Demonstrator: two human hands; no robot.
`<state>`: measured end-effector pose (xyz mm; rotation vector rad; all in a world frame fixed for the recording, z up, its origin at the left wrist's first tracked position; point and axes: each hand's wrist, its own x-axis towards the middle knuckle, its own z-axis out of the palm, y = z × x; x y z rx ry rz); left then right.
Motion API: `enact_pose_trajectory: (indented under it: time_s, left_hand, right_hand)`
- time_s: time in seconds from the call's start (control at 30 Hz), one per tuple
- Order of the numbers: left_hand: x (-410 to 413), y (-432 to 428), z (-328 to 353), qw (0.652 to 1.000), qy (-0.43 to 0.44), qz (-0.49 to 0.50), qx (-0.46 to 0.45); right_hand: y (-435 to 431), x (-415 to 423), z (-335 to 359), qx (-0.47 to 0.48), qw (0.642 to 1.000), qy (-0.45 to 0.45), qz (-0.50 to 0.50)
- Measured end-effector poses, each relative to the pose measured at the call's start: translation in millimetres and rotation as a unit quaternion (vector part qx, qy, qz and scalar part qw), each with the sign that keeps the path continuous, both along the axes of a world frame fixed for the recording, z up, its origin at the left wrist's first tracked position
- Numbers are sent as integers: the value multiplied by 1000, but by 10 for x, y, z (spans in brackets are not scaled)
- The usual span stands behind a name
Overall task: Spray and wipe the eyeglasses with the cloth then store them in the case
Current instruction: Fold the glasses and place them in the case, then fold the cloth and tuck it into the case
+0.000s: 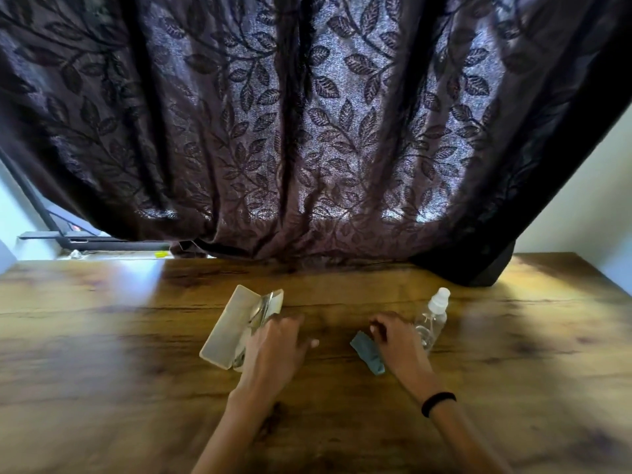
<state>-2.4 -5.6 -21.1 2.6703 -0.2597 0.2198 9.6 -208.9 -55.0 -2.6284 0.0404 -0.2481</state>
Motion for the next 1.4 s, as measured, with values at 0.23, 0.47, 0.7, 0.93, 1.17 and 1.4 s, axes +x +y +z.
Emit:
enact_pose_trajectory:
  time_s: [0.23,0.47,0.7,0.93,1.17,1.4]
  left_hand:
    - [108,-390,-223,981,144,-104,-82]
    - [235,-579,-324,947,233,-100,-195]
    - [323,-525,-293,939,230,-152,-205]
    - [349,-393,-285,949,135,-87,-273]
    - [404,-238,-219,953,91,-81,-276]
    - [346,-149,-159,963,41,-116,-239]
  right_hand:
    - [37,-42,-31,-8,998,66,-20]
    - [74,-26,-31,57,993,101,-34]
    - [83,-58,101,282,951,122,17]
    - [55,-113,166,367,924,106,31]
    - [65,-151,249,393,916,83,16]
    - [83,-140,365,488,870,64,37]
